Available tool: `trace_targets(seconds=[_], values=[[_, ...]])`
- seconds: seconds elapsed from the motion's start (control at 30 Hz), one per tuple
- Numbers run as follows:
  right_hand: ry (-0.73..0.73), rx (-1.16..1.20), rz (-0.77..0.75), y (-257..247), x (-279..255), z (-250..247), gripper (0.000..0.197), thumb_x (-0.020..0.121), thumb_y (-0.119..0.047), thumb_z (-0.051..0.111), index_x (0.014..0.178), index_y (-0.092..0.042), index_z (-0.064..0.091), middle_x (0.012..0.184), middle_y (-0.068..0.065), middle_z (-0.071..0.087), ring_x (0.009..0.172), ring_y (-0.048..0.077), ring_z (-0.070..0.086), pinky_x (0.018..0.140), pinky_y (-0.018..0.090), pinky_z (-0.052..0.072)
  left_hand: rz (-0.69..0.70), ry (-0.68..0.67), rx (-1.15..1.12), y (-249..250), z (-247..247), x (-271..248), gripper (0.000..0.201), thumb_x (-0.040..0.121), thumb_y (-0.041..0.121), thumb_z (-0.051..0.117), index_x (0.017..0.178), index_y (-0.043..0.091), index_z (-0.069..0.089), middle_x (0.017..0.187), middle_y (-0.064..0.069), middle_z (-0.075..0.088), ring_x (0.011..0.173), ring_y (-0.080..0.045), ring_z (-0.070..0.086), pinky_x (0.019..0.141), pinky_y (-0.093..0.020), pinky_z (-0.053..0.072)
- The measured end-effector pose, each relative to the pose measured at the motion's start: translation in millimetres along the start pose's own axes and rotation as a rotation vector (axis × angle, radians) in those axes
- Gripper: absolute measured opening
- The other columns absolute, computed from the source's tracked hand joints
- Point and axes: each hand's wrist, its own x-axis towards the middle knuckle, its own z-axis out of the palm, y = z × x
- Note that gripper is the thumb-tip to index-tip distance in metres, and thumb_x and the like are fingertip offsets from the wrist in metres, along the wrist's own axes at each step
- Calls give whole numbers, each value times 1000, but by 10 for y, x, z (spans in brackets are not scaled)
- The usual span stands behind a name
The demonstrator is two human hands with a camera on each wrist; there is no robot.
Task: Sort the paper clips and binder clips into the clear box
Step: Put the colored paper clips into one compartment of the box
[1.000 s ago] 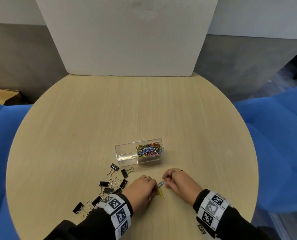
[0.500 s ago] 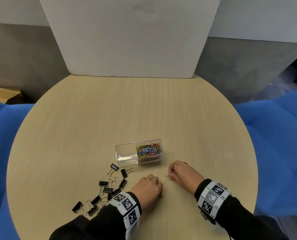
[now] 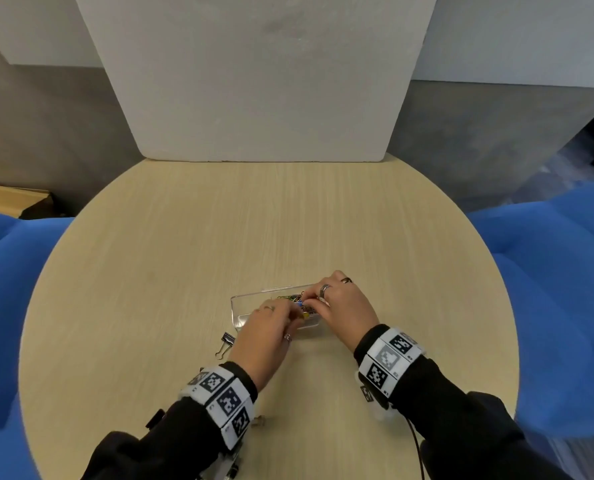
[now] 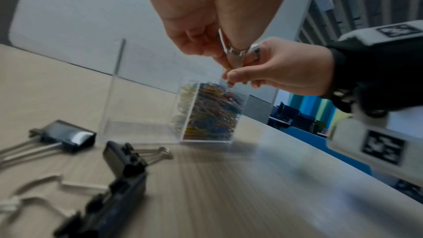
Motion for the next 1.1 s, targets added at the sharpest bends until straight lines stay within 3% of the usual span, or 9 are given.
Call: trace_targets(seconds=[0.17, 0.27, 0.37, 0.43, 0.5, 0.63, 0.77, 0.87, 1.1], values=[[105, 7, 6, 70, -53, -38, 8, 78, -13, 66, 84, -13, 72, 76, 1, 66, 78, 8, 41, 74, 21, 37, -87, 128, 36, -72, 0, 138, 16, 82, 15, 67, 97, 10, 64, 86, -2, 71, 81, -25, 57, 69, -29, 33], [92, -15, 14, 97, -108, -47, 13, 79, -18, 64, 89, -15, 71, 79, 2, 62, 80, 8, 41, 75, 21, 37, -156, 142, 36, -103, 28, 160, 21, 81, 22, 69, 101, 17, 63, 87, 3, 72, 83, -22, 56, 77, -32, 35], [72, -18, 2, 106, -161, -54, 20, 77, -25, 66, 96, -19, 67, 86, 0, 57, 84, 10, 43, 76, 20, 38, -59, 209, 40, -156, 8, 137, 23, 78, 31, 69, 98, 25, 58, 83, 8, 71, 77, -19, 55, 73, -38, 43], [44, -33, 5, 92, -190, -44, 27, 74, -25, 73, 99, -22, 65, 92, 1, 55, 86, 15, 46, 77, 25, 42, 5, 274, 99, -201, -39, 96, 29, 75, 42, 61, 100, 32, 50, 92, 9, 68, 84, -15, 47, 71, -31, 36], [-4, -66, 5, 68, -210, -21, 33, 72, -25, 76, 103, -26, 65, 98, 2, 54, 87, 19, 47, 76, 31, 45, -3, 298, 173, -276, -97, 50, 46, 68, 42, 70, 108, 34, 48, 108, 8, 63, 96, -13, 40, 75, -30, 28], [-72, -194, -74, 19, -235, 37, 39, 70, -29, 76, 106, -37, 65, 101, -1, 57, 86, 14, 38, 69, 33, 44, -100, 125, 302, -392, -222, -9, 80, 57, 37, 83, 126, 38, 42, 129, 9, 53, 116, -18, 36, 89, -44, 27], [-50, -252, -109, 23, -228, 40, 36, 67, -28, 79, 100, -37, 68, 96, -1, 60, 83, 14, 38, 59, 33, 45, -124, 52, 326, -454, -239, -6, 69, 63, 31, 82, 125, 37, 52, 120, 9, 62, 113, -24, 54, 94, -40, 15], [-26, -277, -111, 53, -214, 15, 35, 66, -29, 80, 99, -38, 69, 94, -2, 61, 81, 14, 39, 58, 32, 44, -178, -6, 296, -428, -251, 10, 65, 72, 31, 76, 130, 39, 48, 126, 9, 57, 118, -19, 50, 101, -42, 16], [114, -203, -48, 41, -215, 36, 46, 62, -27, 82, 103, -28, 59, 99, -4, 51, 84, 14, 41, 69, 32, 43, -189, -137, 45, -491, -310, 164, 67, 77, 16, 72, 135, 33, 42, 125, 6, 53, 116, -16, 42, 95, -27, 38]])
